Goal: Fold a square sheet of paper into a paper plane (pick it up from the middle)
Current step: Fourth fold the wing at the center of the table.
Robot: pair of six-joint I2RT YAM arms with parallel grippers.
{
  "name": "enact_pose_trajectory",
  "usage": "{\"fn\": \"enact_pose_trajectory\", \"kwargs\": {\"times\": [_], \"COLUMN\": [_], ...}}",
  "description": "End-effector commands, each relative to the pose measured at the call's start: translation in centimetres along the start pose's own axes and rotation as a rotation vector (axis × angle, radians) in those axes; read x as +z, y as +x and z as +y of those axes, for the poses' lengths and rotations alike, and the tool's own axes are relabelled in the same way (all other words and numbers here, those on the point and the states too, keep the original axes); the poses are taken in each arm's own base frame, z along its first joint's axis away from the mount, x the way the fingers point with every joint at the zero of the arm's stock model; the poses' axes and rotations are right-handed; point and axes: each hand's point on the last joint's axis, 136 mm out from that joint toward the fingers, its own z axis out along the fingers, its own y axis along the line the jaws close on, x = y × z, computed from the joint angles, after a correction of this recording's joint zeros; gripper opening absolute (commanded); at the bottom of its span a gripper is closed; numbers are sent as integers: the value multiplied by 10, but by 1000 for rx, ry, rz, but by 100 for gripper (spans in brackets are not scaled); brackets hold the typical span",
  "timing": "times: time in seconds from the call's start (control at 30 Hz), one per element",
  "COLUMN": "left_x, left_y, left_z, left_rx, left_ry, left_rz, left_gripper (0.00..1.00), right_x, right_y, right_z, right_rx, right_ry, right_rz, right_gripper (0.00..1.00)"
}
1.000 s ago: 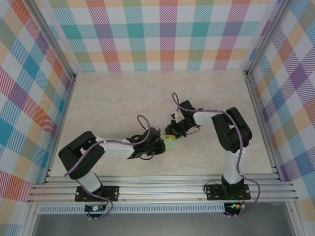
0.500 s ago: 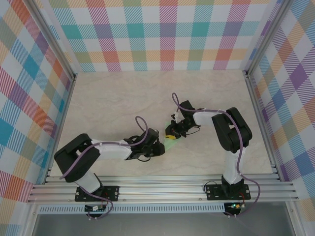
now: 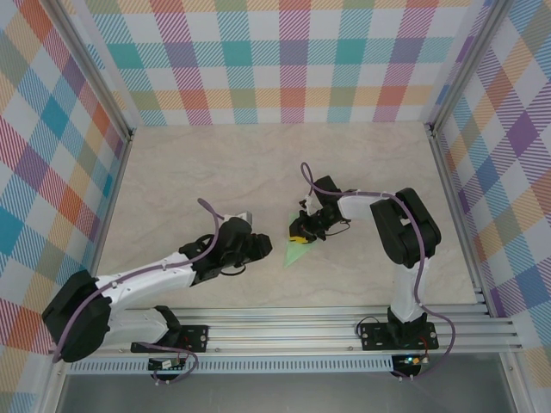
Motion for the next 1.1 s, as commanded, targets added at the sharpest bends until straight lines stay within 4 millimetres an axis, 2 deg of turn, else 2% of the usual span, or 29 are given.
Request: {"fn": "enact_pose_trajectory", "kwargs": {"times": [0.0, 0.07, 0.23, 0.47, 0.6, 0.77, 0.93, 1.07], "left_x": [13, 27, 54, 85, 92, 98, 94, 88], "left_y": [4, 8, 12, 27, 38, 57, 68, 76], "left_z": [-34, -45, -52, -37, -18, -6, 5, 5], "left_rx": [54, 59, 52, 18, -31, -95, -130, -123], "left_ry": [115, 153, 172, 124, 91, 112, 103, 117], "left_rz": [85, 125, 167, 228, 240, 288, 310, 335], "left_gripper": [26, 21, 19, 17, 17, 17, 18, 19], "right_x": [5, 7, 7, 7, 7, 7, 7, 8], "right_y": [6, 6, 7, 8, 7, 8, 8, 7], "right_z": [-34, -35, -37, -37, -37, -38, -39, -40], "right_rx": [45, 50, 55, 56, 57, 57, 58, 60], "right_ry": [125, 126, 131, 131, 133, 137, 139, 144], "right_rz": [2, 5, 6, 7, 6, 10, 10, 11], "right_gripper": [16, 16, 16, 16, 16, 16, 16, 16]}}
